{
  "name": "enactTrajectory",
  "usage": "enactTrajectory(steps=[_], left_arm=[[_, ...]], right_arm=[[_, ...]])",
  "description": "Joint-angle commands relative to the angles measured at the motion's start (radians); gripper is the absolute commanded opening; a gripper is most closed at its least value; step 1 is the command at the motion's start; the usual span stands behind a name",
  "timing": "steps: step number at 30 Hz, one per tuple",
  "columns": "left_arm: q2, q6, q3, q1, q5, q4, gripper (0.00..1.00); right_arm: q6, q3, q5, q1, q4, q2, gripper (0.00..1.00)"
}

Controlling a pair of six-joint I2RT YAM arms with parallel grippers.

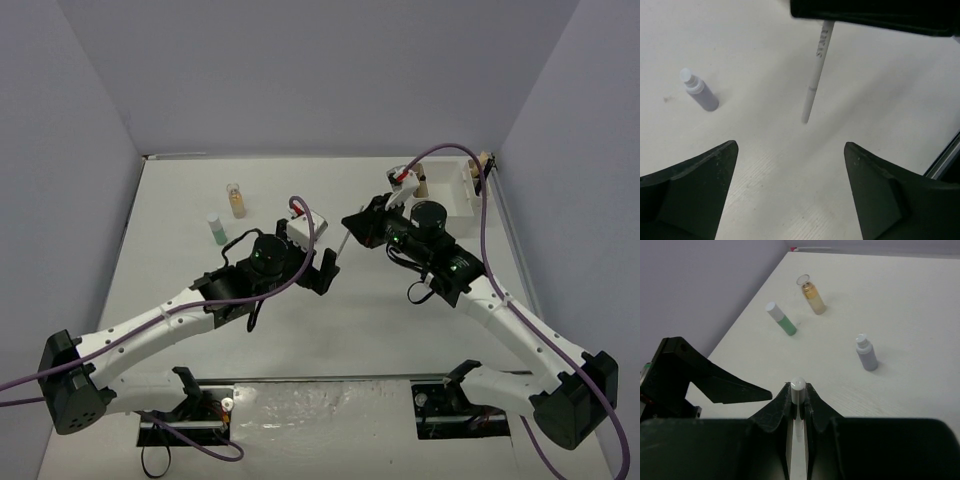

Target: Organize the makeup

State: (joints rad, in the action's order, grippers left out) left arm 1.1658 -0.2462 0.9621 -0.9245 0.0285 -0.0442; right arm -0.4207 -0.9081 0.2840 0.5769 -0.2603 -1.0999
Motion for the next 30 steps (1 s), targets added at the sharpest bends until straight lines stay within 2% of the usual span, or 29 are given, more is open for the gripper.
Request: enactTrajectory(steps=[1, 4, 6, 11, 14, 23, 30], left_arm=[[-0.011, -0.066, 0.123, 0.079, 0.085, -0.088, 0.89], [-0.041, -0.117, 0.139, 0.172, 0.074, -0.187, 0.91], [-0.073, -0.139, 0.140, 0.283, 0.060, -0.239, 0.92], [-0.127, -0.127, 0.136, 0.492, 0.044, -0.377, 0.96], [-0.150, -0.109, 0.127, 0.593, 0.015, -0.460, 0.97], [-0.217, -0.047, 0.029, 0.653, 0.060, -0.458, 0.97], [-0.244, -0.053, 0.015, 0.655, 0.056, -0.452, 0.97]], right_arm=[[0.176, -0.096, -0.261, -0.024, -0.024, -0.035, 0.00], [0.262, -0.118, -0.410, -0.082, -0.044, -0.074, 0.00], [0.313, -0.121, -0.489, -0.150, -0.105, -0.107, 0.00], [0.368, -0.151, -0.562, -0.250, -0.243, -0.204, 0.00], [0.419, -0.209, -0.583, -0.282, -0.306, -0.323, 0.00], [0.483, -0.340, -0.583, -0.366, -0.370, -0.538, 0.00], [0.474, -0.330, -0.558, -0.391, -0.413, -0.608, 0.00]])
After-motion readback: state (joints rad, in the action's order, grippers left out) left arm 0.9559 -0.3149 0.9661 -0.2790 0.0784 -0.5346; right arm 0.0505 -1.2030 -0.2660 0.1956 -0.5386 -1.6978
